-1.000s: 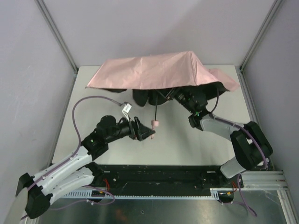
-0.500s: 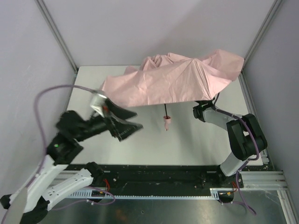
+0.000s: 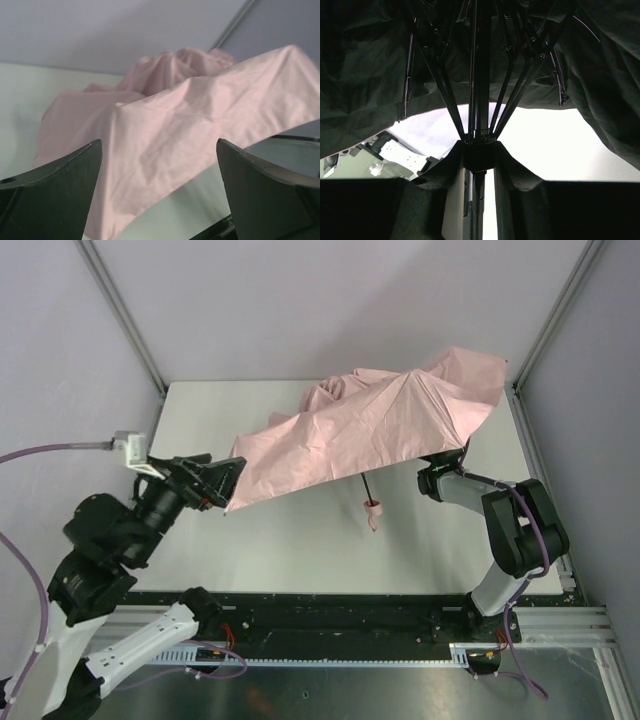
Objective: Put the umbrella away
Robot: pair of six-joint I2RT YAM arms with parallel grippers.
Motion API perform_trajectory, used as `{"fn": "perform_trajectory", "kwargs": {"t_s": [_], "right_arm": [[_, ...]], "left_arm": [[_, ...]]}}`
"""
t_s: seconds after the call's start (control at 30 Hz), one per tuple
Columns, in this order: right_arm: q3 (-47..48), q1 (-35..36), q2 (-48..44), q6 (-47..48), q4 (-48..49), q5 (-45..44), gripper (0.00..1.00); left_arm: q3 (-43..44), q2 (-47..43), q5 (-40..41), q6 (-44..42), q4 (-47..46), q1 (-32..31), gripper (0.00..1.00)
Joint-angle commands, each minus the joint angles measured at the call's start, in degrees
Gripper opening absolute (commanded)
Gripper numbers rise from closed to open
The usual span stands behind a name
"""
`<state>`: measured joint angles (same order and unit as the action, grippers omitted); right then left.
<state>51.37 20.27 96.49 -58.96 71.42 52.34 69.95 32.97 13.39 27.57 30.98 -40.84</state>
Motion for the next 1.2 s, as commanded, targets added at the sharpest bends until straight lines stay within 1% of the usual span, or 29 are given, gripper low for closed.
{"fn": "perform_trajectory", "kwargs": {"t_s": [0.0,0.13,0.17,0.23,0.3,0.4,0.47,0.53,0.63,0.7,0.77,0.83,0.93,0.97,1.03,1.07,1.1,1.17], "right_arm": [[0.7,0.4,-1.5,-1.5,13.3,2.2,0.00],[-0.2,0.9,-3.0,-0.6,12.1,3.2,0.00],[-0.6,1.0,-3.6,0.0,11.5,3.3,0.00],[-1.1,1.2,-4.7,1.4,9.6,3.5,0.00],[-1.4,1.7,-5.8,3.0,7.6,4.0,0.00],[-2.3,3.0,-7.1,4.4,6.6,5.4,0.00],[-3.2,4.7,-7.8,4.9,6.5,8.5,0.00],[-5.2,7.4,-8.5,5.1,8.4,12.9,0.00],[-9.7,11.4,-10.6,5.1,11.0,15.5,0.00],[-12.8,12.9,-12.8,7.1,9.2,14.3,0.00],[-15.4,13.1,-15.6,11.3,2.9,11.6,0.00],[-16.1,13.2,-18.6,17.0,-6.3,8.4,0.00],[-16.3,13.0,-23.0,24.7,-18.1,2.6,0.00],[-16.3,12.7,-24.1,25.9,-20.5,0.1,0.00],[-16.3,11.5,-25.9,25.7,-22.1,-2.4,0.00],[-16.3,10.9,-26.3,25.1,-22.0,-2.4,0.00],[-16.3,10.5,-26.8,24.6,-21.8,-1.9,0.00],[-16.3,9.8,-27.9,24.9,-22.7,-1.1,0.00]], "left_arm": [[-1.7,3.0,6.5,1.1,2.3,0.3,0.95],[0.9,8.9,5.3,1.6,2.2,0.4,0.91],[1.8,10.7,3.9,1.6,2.2,0.4,0.87],[3.0,13.8,-0.3,1.5,1.2,0.4,0.73],[3.4,16.6,-4.8,1.6,-0.7,0.5,0.53],[3.7,20.6,-10.7,1.4,-4.1,0.6,0.35],[4.0,22.7,-12.3,1.1,-7.2,0.8,0.23],[4.2,24.5,-15.7,1.1,-11.2,1.1,0.15],[3.6,27.0,-20.8,1.1,-16.4,1.1,0.12],[2.0,27.3,-23.6,1.5,-18.3,1.2,0.14],[-1.0,26.4,-27.7,1.5,-20.1,1.2,0.23],[-4.1,24.1,-30.3,0.5,-20.7,1.2,0.37],[-8.8,17.2,-31.5,-2.4,-20.7,1.5,0.63],[-10.5,14.1,-31.4,-3.3,-20.6,1.8,0.72],[-13.2,8.2,-30.5,-4.9,-19.9,2.2,0.87],[-14.1,5.7,-29.7,-5.5,-18.9,2.4,0.94],[-14.6,3.4,-28.5,-5.9,-17.7,2.5,0.96],[-14.2,0.1,-25.5,-6.4,-14.6,2.6,0.99]]}}
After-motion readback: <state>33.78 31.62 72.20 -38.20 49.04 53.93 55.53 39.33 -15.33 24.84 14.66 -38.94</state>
